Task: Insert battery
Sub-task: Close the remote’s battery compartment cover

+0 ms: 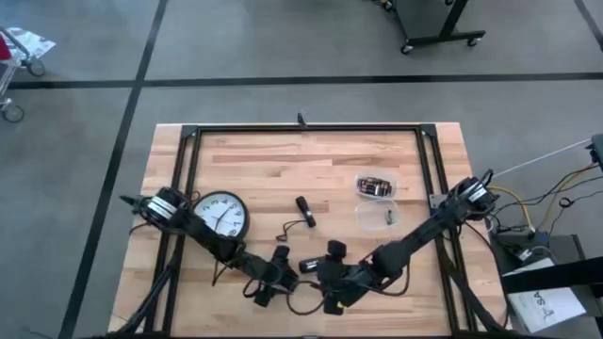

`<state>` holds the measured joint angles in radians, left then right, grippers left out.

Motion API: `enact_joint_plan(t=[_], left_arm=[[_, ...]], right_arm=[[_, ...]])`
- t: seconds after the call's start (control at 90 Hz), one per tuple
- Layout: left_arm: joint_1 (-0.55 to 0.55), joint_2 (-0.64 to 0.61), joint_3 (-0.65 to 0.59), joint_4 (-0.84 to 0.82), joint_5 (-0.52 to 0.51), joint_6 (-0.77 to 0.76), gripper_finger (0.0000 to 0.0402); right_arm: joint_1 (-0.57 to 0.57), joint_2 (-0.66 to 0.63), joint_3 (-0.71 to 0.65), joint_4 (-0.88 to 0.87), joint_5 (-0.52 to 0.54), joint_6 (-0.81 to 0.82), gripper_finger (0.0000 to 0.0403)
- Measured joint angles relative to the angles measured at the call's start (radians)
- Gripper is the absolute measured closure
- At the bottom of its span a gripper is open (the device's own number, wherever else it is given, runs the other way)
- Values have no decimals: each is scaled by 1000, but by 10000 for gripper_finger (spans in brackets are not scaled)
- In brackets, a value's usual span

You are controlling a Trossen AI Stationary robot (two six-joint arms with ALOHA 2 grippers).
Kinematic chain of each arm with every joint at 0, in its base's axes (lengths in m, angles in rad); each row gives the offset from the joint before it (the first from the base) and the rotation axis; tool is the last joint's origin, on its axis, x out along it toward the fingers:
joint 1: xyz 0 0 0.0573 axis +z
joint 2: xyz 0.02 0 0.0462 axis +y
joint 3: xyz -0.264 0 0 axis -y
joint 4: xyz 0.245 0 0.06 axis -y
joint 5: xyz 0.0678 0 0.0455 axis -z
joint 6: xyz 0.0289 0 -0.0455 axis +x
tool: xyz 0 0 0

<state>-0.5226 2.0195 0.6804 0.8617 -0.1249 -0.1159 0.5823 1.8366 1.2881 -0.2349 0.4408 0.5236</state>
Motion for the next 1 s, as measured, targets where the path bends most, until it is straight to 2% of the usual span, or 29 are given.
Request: enact_joint_plan(t=[0.244, 0.467, 0.678, 0.811, 1.0], left_arm=[[0, 59, 2, 23, -5, -35, 148], [-1, -8, -9, 29, 10, -33, 163], [-2, -79, -75, 21, 13, -8, 165], [-2, -81, -103, 33, 11, -12, 161], [-2, -6, -109, 176, 5, -4, 158]], right_arm=[[10, 0, -33, 61, 4, 2, 206], [9, 0, -54, 97, 5, 2, 208], [9, 0, -57, 97, 5, 1, 202], [1, 0, -57, 96, 5, 0, 202], [-18, 0, -59, 96, 7, 0, 202]])
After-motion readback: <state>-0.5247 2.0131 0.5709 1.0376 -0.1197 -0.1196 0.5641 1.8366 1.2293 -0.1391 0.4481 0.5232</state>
